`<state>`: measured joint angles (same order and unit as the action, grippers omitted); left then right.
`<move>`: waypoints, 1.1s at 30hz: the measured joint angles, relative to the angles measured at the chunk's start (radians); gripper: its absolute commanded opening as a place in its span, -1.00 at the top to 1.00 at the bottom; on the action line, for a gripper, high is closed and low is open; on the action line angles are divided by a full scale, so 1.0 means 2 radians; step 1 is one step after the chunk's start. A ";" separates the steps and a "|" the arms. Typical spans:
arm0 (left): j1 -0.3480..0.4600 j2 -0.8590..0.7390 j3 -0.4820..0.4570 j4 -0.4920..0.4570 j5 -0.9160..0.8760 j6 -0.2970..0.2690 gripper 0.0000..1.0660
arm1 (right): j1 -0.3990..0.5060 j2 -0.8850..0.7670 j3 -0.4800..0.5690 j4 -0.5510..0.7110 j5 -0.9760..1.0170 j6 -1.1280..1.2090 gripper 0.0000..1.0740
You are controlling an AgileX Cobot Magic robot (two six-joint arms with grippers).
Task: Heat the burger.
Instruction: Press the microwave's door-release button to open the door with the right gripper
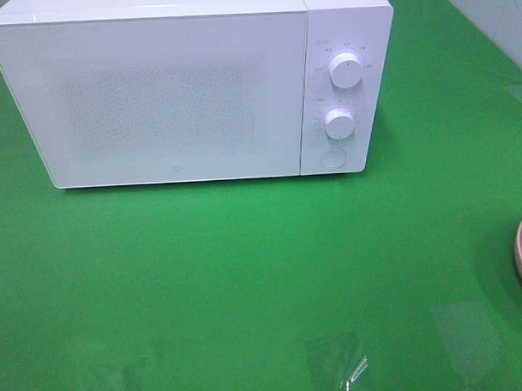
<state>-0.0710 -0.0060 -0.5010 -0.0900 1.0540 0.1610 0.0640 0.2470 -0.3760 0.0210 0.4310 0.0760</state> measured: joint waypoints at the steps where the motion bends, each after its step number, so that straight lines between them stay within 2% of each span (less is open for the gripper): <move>1: 0.000 0.000 0.000 0.000 0.000 0.000 -0.83 | 0.000 0.010 0.011 0.000 -0.029 0.000 -0.19; 10: 0.000 0.000 0.000 0.000 0.000 0.000 -0.83 | 0.000 0.085 0.043 0.000 -0.157 0.000 -0.19; 15: 0.000 0.000 0.000 0.000 0.000 0.000 -0.83 | 0.000 0.123 0.044 0.000 -0.209 0.000 -0.19; 22: 0.000 0.000 0.000 0.000 0.000 0.000 -0.83 | 0.000 0.221 0.045 0.000 -0.315 0.000 -0.19; 33: 0.000 0.000 0.000 0.000 0.000 0.000 -0.83 | 0.000 0.340 0.045 0.000 -0.424 -0.001 -0.19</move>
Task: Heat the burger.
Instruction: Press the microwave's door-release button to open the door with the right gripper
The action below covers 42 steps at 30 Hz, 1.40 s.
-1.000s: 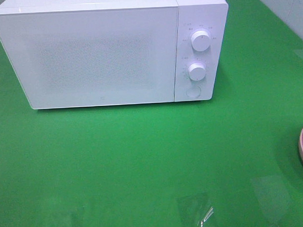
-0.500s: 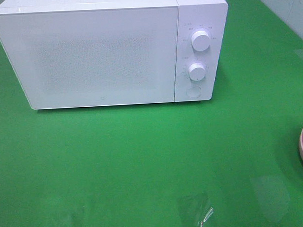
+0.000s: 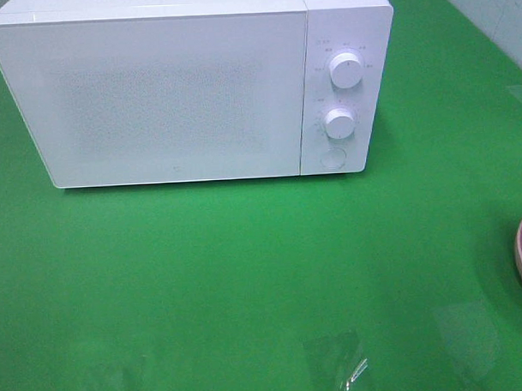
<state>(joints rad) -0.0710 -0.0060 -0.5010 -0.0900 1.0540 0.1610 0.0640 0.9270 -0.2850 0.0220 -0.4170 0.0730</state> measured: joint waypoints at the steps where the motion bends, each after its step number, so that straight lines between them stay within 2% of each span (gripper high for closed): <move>1: 0.000 0.000 0.000 0.000 0.000 0.000 -0.83 | 0.000 0.000 0.000 0.000 0.000 0.000 -0.19; 6: 0.000 0.000 0.000 0.000 0.000 0.000 -0.83 | 0.000 0.045 0.001 0.026 -0.051 -0.045 -0.19; 8: 0.000 0.000 0.000 0.000 0.000 0.000 -0.83 | 0.006 0.059 0.001 0.050 -0.072 -0.069 -0.19; 9: 0.000 0.000 0.000 0.000 0.000 0.000 -0.83 | 0.024 0.074 0.001 0.079 -0.092 -0.096 -0.19; 10: 0.000 0.000 0.000 0.000 0.000 0.000 -0.83 | 0.024 0.074 0.001 0.079 -0.092 -0.096 -0.19; 12: 0.000 0.000 0.000 0.000 0.000 0.000 -0.83 | 0.074 0.107 0.001 0.138 -0.145 -0.171 -0.19; 15: 0.000 0.000 0.000 0.000 0.000 0.000 -0.83 | 0.090 0.116 0.001 0.150 -0.160 -0.183 -0.19; 17: 0.000 0.000 0.000 0.000 0.000 0.000 -0.83 | 0.148 0.162 0.001 0.207 -0.220 -0.224 -0.19; 20: 0.000 0.000 0.000 0.000 0.000 0.000 -0.83 | 0.160 0.174 0.001 0.217 -0.233 -0.226 -0.19; 21: 0.000 0.000 0.000 0.000 0.000 0.000 -0.83 | 0.185 0.193 0.001 0.241 -0.257 -0.231 -0.19; 22: 0.000 0.000 0.000 0.000 0.000 0.000 -0.83 | 0.185 0.193 0.001 0.241 -0.257 -0.231 -0.19; 23: 0.000 0.000 0.000 0.000 0.000 0.000 -0.83 | 0.221 0.226 0.001 0.277 -0.296 -0.234 -0.19; 28: 0.000 0.000 0.000 0.000 0.000 0.000 -0.83 | 0.250 0.258 0.001 0.304 -0.325 -0.235 -0.19; 30: 0.000 0.000 0.000 0.000 0.000 0.000 -0.83 | 0.291 0.291 0.001 0.338 -0.361 -0.232 -0.21; 31: 0.000 0.000 0.000 0.000 0.000 0.000 -0.83 | 0.291 0.291 0.001 0.338 -0.361 -0.232 -0.21; 34: 0.000 0.000 0.000 0.000 0.000 0.000 -0.83 | 0.333 0.324 -0.008 0.380 -0.384 -0.222 -0.25; 42: 0.000 0.000 0.000 0.000 0.000 0.000 -0.83 | 0.385 0.385 -0.047 0.406 -0.394 -0.222 -0.25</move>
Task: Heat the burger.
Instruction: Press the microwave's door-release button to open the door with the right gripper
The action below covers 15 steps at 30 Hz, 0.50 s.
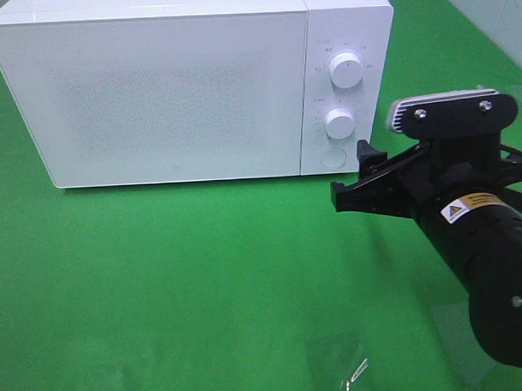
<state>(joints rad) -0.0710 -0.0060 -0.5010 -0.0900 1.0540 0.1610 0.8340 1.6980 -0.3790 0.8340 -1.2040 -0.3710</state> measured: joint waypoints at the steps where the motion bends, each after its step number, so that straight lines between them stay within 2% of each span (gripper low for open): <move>1: 0.000 0.000 0.000 0.000 0.000 0.000 -0.83 | 0.000 0.000 0.000 0.000 0.000 0.000 -0.25; 6: 0.000 0.000 0.000 0.000 0.000 0.000 -0.83 | 0.014 0.027 -0.027 0.001 0.000 0.000 -0.25; 15: 0.000 0.000 0.000 0.000 0.000 0.000 -0.83 | 0.014 0.033 -0.035 0.001 0.000 0.027 -0.16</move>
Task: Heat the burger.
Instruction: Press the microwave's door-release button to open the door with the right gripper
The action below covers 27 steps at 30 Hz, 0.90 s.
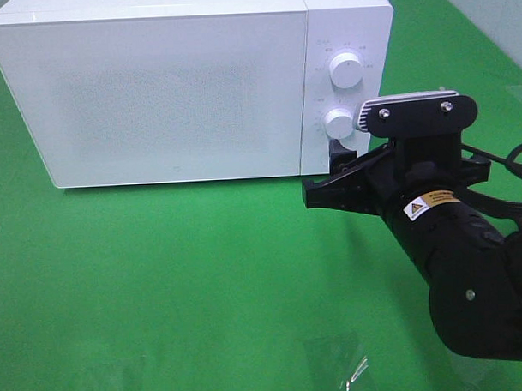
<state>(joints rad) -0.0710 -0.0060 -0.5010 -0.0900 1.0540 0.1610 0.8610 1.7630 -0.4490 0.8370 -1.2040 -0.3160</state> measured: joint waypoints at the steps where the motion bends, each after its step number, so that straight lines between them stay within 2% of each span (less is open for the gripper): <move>1: 0.000 0.000 0.000 0.000 0.000 0.000 -0.83 | 0.000 0.000 0.000 0.000 0.000 0.000 -0.16; 2: 0.000 0.000 0.000 0.000 0.000 0.000 -0.83 | 0.000 0.000 0.000 0.000 0.001 0.022 -0.12; 3: 0.000 0.000 0.000 0.000 0.000 0.000 -0.83 | 0.000 0.000 0.000 0.000 0.001 0.098 -0.05; 6: 0.000 0.000 0.000 0.000 0.000 0.000 -0.83 | 0.000 0.000 0.000 0.000 0.002 0.136 0.04; 7: 0.000 0.000 0.000 0.000 0.000 0.000 -0.83 | 0.000 0.000 0.000 0.000 0.002 0.210 0.14; 8: 0.000 0.000 0.000 0.000 0.000 0.000 -0.83 | 0.000 0.000 0.000 0.000 0.002 0.210 0.14; 9: 0.000 0.000 0.000 0.000 0.000 0.000 -0.83 | 0.000 0.000 0.000 0.000 0.003 0.287 0.26; 10: 0.000 0.000 0.000 0.000 0.000 0.000 -0.83 | 0.000 0.000 0.000 0.000 0.003 0.287 0.26; 12: 0.000 0.000 0.000 0.000 0.000 0.000 -0.83 | 0.000 0.000 0.000 -0.001 0.018 0.456 0.48; 13: 0.000 0.000 0.000 0.000 0.000 0.000 -0.83 | 0.000 0.000 0.000 -0.001 0.018 0.456 0.48; 14: 0.000 0.000 0.000 0.000 0.000 0.000 -0.83 | 0.000 0.000 0.000 -0.001 0.025 0.491 0.61; 15: 0.000 0.000 0.000 0.000 0.000 0.000 -0.83 | 0.000 0.000 0.000 -0.001 0.025 0.491 0.61; 16: 0.000 0.000 0.000 0.000 0.000 0.000 -0.83 | 0.000 0.000 0.000 -0.001 0.036 0.565 0.74; 17: 0.000 0.000 0.000 0.000 0.000 0.000 -0.83 | 0.000 0.000 0.000 -0.001 0.036 0.565 0.74; 19: 0.000 0.000 0.000 0.000 0.000 0.000 -0.83 | 0.000 0.000 0.000 -0.003 0.053 0.708 0.99; 23: 0.000 0.000 0.000 0.000 0.000 0.000 -0.83 | 0.000 0.000 0.000 -0.015 0.053 0.773 1.00; 27: 0.000 0.000 0.000 0.000 0.000 0.000 -0.83 | 0.000 0.000 0.000 -0.024 0.053 0.788 1.00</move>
<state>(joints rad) -0.0710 -0.0060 -0.5010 -0.0900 1.0540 0.1610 0.8610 1.7630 -0.4490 0.7900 -1.0970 1.2600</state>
